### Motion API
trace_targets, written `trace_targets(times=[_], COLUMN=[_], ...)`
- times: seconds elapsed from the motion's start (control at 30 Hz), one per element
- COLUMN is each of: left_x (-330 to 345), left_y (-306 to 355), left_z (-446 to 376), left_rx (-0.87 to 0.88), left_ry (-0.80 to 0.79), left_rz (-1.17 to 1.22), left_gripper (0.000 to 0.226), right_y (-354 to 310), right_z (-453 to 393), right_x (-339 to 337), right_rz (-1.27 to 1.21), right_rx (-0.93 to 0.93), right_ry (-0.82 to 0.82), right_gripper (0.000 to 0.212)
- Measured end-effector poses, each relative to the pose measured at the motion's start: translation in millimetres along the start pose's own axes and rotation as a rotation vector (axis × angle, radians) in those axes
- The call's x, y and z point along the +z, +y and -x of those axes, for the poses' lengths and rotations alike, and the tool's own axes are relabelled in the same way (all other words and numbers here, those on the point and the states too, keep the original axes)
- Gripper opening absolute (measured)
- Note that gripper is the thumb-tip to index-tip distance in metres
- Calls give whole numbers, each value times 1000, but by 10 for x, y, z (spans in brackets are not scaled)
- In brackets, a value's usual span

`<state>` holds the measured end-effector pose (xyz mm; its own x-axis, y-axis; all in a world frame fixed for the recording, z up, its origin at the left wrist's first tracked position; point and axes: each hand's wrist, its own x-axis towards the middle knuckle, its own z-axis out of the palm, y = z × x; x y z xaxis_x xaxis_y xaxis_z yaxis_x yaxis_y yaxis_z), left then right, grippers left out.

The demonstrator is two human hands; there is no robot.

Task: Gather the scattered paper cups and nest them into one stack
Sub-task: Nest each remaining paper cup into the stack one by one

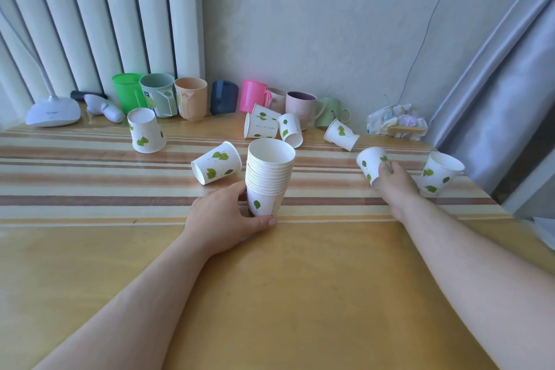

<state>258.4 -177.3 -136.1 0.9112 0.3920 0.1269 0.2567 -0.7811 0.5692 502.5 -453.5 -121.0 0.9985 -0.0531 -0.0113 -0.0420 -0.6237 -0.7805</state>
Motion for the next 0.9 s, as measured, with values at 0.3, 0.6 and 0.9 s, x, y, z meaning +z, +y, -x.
trace_targets(times=[0.3, 0.6, 0.9], left_x=[-14, -49, -33], left_y=[15, 73, 45], left_z=[16, 56, 49], left_rx=[2, 10, 13], left_ry=[5, 16, 9], left_rz=[-13, -35, -49], left_gripper=[59, 57, 59], right_y=[16, 140, 299], right_z=[125, 351, 478], right_x=[-102, -320, -310], right_rz=[-34, -96, -148], right_rx=[-87, -78, -110], right_ry=[-114, -122, -74], right_gripper=[39, 56, 65])
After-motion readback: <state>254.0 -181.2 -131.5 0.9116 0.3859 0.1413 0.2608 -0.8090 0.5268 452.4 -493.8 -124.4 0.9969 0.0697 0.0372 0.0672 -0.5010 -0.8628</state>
